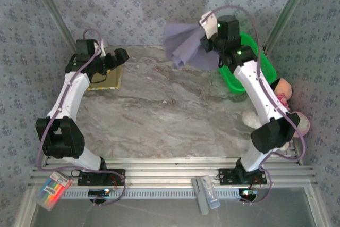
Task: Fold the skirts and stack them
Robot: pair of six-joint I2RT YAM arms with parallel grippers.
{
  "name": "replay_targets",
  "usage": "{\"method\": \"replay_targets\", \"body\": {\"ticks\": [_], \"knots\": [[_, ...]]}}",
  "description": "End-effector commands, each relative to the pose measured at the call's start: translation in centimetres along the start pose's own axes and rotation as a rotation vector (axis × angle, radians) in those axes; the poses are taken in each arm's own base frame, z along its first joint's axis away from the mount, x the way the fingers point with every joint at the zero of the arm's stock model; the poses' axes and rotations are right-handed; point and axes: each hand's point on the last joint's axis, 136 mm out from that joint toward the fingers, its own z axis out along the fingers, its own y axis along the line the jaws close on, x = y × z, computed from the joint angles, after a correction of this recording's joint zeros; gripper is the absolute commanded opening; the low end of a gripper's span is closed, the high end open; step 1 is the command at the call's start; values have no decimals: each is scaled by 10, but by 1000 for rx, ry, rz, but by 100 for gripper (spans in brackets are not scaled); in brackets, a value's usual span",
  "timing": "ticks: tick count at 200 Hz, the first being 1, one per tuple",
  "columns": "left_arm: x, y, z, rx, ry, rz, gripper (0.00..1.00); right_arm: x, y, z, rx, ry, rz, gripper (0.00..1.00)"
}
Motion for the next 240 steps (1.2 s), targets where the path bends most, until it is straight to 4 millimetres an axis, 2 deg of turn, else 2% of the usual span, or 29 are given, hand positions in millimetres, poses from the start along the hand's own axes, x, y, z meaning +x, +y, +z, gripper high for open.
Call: {"method": "replay_targets", "body": {"ticks": [1, 4, 9, 16, 18, 19, 21, 25, 36, 42, 45, 63, 66, 70, 82, 94, 106, 130, 148, 166, 189, 203, 221, 240], "knots": [[-17, -16, -11, -13, -80, 82, 100, 55, 49, 16, -163, 85, -74, 0], [-17, -17, -10, -13, -80, 85, 100, 63, 54, 17, -180, 97, -86, 1], [-16, -18, -10, -10, -78, 88, 100, 76, 63, 20, -212, 118, -106, 15], [-15, -19, -8, -13, -72, 92, 100, 93, 77, 22, -265, 149, -139, 53], [-14, -20, -7, -14, -68, 94, 100, 97, 80, 22, -277, 155, -146, 69], [-14, -20, -7, -14, -67, 94, 100, 99, 82, 22, -283, 158, -149, 82], [-13, -19, -6, -19, -63, 94, 100, 102, 85, 23, -293, 166, -156, 94], [-11, -20, -5, -24, -57, 100, 100, 109, 90, 23, -304, 178, -167, 100], [-5, -18, 1, -48, -31, 109, 100, 122, 97, 23, -300, 192, -175, 100], [-1, -18, 4, -59, -15, 115, 100, 121, 98, 21, -290, 175, -175, 100], [1, -19, 6, -62, -7, 119, 100, 128, 101, 20, -291, 185, -170, 100], [14, -20, 16, -82, 36, 127, 100, 126, 93, 12, -203, 133, -81, 100], [17, -19, 19, -86, 43, 125, 100, 138, 97, 11, -212, 151, -74, 100], [19, -18, 21, -91, 50, 122, 100, 140, 97, 9, -207, 150, -58, 100], [28, -17, 31, -95, 81, 111, 100, 147, 92, 6, -160, 159, 80, 100], [35, -17, 41, -98, 108, 91, 99, 155, 95, 3, -194, 172, 268, 100], [43, -16, 53, -97, 139, 65, 100, 165, 106, 4, -254, 209, 420, 100], [68, -16, 79, -100, 218, 1, 99, 202, 119, 8, -195, 375, 716, 99], [94, -16, 95, -114, 291, -30, 99, 228, 131, 3, -184, 476, 870, 91], [118, -16, 104, -131, 342, -53, 100, 249, 149, -9, -220, 536, 926, 87], [143, -12, 111, -152, 382, -103, 100, 300, 165, -41, -171, 748, 973, 87], [153, -9, 113, -164, 396, -129, 100, 319, 175, -59, -169, 862, 977, 82], [160, -5, 116, -173, 399, -154, 99, 327, 194, -76, -230, 946, 1009, 67], [160, -3, 118, -181, 397, -165, 100, 330, 211, -80, -275, 972, 1059, 55]]}}
